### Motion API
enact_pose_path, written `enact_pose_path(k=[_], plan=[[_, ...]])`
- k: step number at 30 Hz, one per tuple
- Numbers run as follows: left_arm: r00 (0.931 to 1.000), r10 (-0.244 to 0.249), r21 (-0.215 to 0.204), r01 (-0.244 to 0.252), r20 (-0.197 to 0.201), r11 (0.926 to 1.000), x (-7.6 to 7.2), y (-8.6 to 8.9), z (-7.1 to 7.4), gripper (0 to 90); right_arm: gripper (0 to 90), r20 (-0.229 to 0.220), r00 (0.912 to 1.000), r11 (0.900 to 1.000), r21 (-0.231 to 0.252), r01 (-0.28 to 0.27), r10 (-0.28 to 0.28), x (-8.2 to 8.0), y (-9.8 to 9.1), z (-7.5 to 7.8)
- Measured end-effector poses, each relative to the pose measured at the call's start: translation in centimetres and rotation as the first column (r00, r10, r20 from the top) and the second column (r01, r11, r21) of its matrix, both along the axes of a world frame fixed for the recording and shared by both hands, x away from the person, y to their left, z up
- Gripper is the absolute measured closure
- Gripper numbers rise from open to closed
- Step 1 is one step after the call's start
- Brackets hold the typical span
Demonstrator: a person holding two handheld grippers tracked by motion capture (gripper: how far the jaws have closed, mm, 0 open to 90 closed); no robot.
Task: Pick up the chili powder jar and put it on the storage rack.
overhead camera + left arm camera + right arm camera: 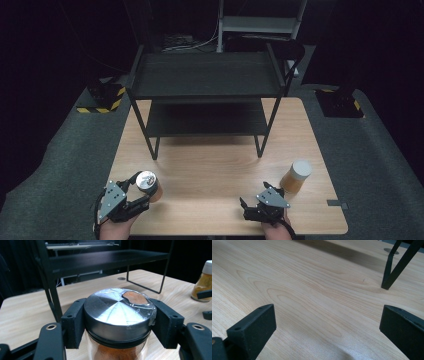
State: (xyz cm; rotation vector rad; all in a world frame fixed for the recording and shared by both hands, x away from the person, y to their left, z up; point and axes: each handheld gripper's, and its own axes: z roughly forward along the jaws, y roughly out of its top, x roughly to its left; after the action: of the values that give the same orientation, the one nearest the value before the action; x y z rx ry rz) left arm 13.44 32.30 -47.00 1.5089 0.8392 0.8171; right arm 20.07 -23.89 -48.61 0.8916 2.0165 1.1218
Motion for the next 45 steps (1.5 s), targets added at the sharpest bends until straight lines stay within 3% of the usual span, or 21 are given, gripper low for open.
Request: enact_pose_path(k=[5,10,13,16,20,29,36,38,40,45], plan=[[0.9997,-0.012,-0.006,0.012,0.021,0.9999,0.0,-0.3,1.2,34.8,0.0,-0.004,1.0000,1.0000,-0.006,-0.002,0.001,0.1,0.0,0.1],[0.9988,-0.038,-0.043,0.039,0.032,0.9983,0.8,-0.5,2.7,34.8,0.0,-0.012,0.9999,0.9999,-0.012,-0.005,0.005,0.1,0.1,0.2],[0.9982,-0.044,-0.037,0.045,0.041,0.9983,1.0,-0.7,3.4,34.8,0.0,-0.011,0.9999,0.9999,-0.012,-0.006,0.006,0.1,0.1,0.2],[0.9968,-0.053,-0.020,0.054,0.060,0.9983,1.3,-1.2,4.8,34.8,0.0,-0.011,0.9999,0.9998,-0.015,-0.010,0.010,0.1,0.1,0.2],[0.9954,-0.060,-0.025,0.062,0.075,0.9978,1.6,-1.4,5.9,34.8,0.0,-0.011,0.9999,0.9996,-0.026,-0.013,0.012,0.1,0.2,0.2],[0.9884,-0.075,-0.032,0.080,0.132,0.9963,2.6,-2.0,10.0,34.8,0.0,-0.012,0.9999,0.9998,-0.014,-0.010,0.010,0.2,0.1,0.2],[0.9853,-0.083,-0.033,0.089,0.150,0.9955,3.4,-2.5,12.3,34.8,0.0,-0.011,0.9999,0.9999,-0.012,-0.012,0.012,0.2,0.0,0.2],[0.9844,-0.092,-0.054,0.101,0.149,0.9934,4.0,-2.5,13.5,34.8,0.0,-0.013,0.9999,0.9999,-0.010,-0.011,0.011,0.2,0.0,0.2],[0.9840,-0.094,-0.059,0.104,0.152,0.9928,4.2,-2.5,13.9,34.8,0.0,-0.013,0.9999,0.9999,-0.010,-0.012,0.011,0.2,0.0,0.2],[0.9803,-0.087,-0.041,0.096,0.177,0.9946,4.8,-3.0,15.9,34.8,0.0,-0.014,0.9998,0.9999,-0.006,-0.013,0.013,0.2,-0.1,0.2]])
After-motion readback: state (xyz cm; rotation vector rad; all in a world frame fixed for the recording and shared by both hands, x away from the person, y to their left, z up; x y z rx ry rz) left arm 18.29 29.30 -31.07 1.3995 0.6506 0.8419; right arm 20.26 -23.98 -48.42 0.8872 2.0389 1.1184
